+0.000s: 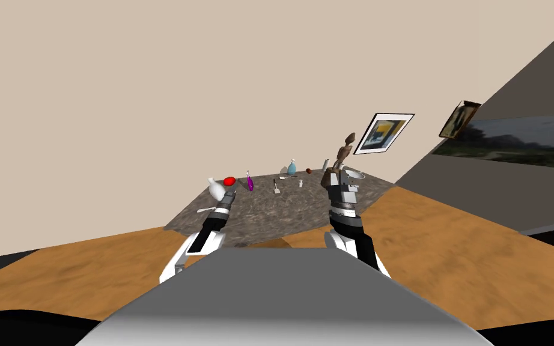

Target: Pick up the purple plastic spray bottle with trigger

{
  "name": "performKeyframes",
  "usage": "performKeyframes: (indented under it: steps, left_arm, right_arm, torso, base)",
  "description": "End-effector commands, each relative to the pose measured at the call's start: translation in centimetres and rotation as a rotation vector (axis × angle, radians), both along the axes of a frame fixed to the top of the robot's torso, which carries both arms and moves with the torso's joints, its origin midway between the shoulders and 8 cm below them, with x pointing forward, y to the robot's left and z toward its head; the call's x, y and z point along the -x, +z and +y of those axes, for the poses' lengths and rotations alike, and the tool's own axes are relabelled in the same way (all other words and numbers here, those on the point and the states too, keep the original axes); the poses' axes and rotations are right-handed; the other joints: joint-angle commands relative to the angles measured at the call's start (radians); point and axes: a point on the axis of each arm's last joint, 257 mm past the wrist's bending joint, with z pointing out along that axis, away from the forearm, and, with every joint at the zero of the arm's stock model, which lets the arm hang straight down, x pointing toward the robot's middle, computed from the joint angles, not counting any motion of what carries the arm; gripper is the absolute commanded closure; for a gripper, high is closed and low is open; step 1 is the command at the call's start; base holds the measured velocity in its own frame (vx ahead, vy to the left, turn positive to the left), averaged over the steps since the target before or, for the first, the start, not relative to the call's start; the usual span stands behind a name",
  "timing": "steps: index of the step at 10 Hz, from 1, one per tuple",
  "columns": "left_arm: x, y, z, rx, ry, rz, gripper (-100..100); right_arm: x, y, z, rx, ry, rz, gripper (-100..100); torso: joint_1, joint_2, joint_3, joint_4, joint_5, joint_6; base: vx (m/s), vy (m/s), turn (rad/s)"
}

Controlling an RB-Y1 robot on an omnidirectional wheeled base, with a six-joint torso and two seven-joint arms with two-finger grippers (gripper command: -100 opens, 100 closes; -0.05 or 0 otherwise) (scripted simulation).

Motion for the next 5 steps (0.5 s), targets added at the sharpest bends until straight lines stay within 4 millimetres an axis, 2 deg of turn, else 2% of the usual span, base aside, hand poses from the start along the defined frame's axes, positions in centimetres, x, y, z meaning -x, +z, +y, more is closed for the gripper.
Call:
performKeyframes:
  steps: [1, 4, 5]
  left_arm:
    - [-0.6, -1.8, 1.5, -0.054, 0.03, 0.059, -100]
    - [-1.5, -5.0, 4.7, -0.163, 0.09, 0.165, -100]
    - [-1.5, -5.0, 4.7, -0.163, 0.09, 0.165, -100]
  right_arm:
    - [0.0, 0.0, 0.0, 0.0, 0.0, 0.0, 0]
    - [0.0, 0.0, 0.0, 0.0, 0.0, 0.0, 0]
    - [0.0, 0.0, 0.0, 0.0, 0.0, 0.0, 0]
  torso:
    - [0.0, 0.0, 0.0, 0.0, 0.0, 0.0]
    - [0.0, -0.001, -0.001, 0.0, 0.0, 0.0]
    - [0.0, -0.002, -0.001, 0.0, 0.0, 0.0]
  base:
    - [-0.061, -0.039, -0.187]
    - [-0.044, -0.038, -0.18]
    - [-0.004, -0.022, -0.055]
